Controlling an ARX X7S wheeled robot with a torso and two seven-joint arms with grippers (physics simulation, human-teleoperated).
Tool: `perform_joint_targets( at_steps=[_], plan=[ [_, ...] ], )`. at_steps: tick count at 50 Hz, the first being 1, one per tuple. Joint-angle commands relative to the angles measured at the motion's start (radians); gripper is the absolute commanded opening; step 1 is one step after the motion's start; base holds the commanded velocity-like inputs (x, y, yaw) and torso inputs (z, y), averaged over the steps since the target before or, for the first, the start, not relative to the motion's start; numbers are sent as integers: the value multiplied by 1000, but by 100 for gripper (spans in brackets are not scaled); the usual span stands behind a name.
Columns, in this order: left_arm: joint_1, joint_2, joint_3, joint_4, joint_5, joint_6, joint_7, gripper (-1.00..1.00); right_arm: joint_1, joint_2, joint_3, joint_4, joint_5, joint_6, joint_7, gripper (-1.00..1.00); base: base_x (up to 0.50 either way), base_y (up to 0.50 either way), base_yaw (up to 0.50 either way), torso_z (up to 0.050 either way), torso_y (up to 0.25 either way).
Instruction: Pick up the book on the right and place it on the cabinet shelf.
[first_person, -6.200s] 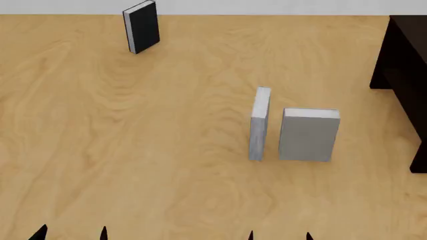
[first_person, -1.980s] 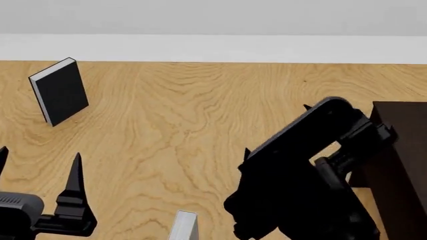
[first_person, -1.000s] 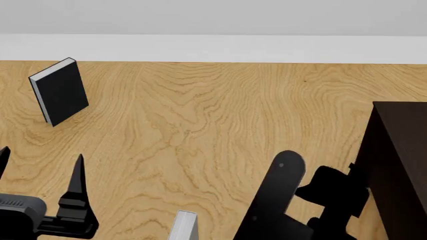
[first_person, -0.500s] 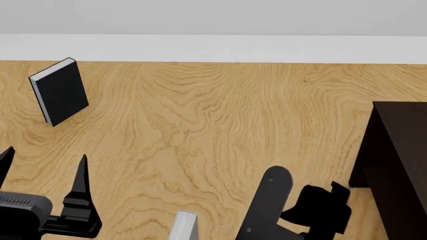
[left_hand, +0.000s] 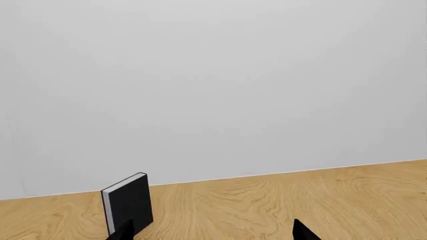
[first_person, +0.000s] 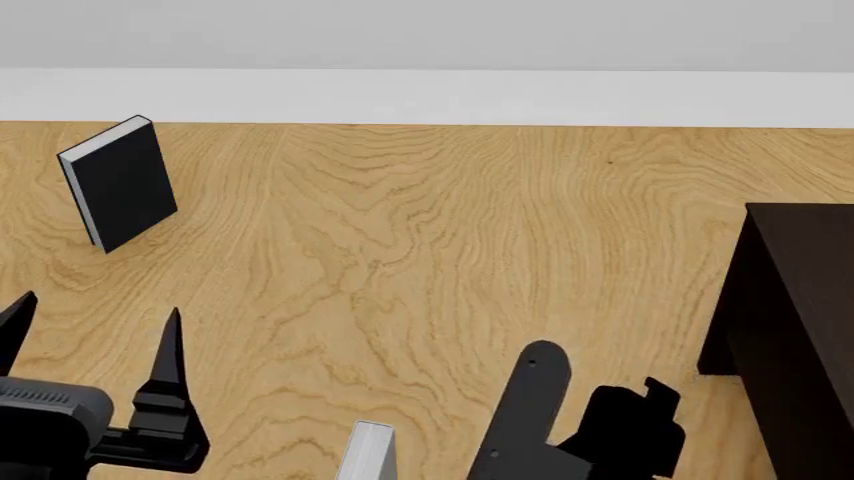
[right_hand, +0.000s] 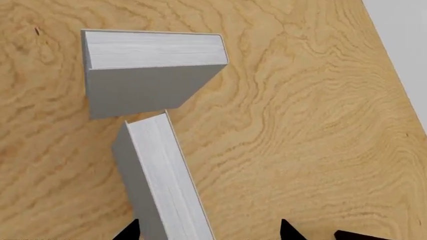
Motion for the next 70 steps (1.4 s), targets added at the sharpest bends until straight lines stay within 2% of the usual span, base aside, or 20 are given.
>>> perform_joint_targets(
  at_steps=[1,20,58,59,70],
  plan=[
    [-7,-5,8,-3,-2,-5,-5,100,0,-27,-62,64,-61,-38,-47,100,0,0,0,0,0],
    [-12,-12,20,-11,-8,-1,-8,100,-5,-83,-163,197,-160,-111,-119,100,0,0,0,0,0],
    [5,-30,15,8,-28,9,-24,100,-54,-147,-239,353,-217,-209,-178,100,0,0,0,0,0],
    [5,-31,15,7,-28,9,-24,100,-54,-147,-237,353,-214,-209,-180,-100,0,0,0,0,0],
    [10,-35,13,16,-36,12,-28,100,-47,-136,-225,324,-206,-193,-163,-100,1,2,4,0,0]
  ],
)
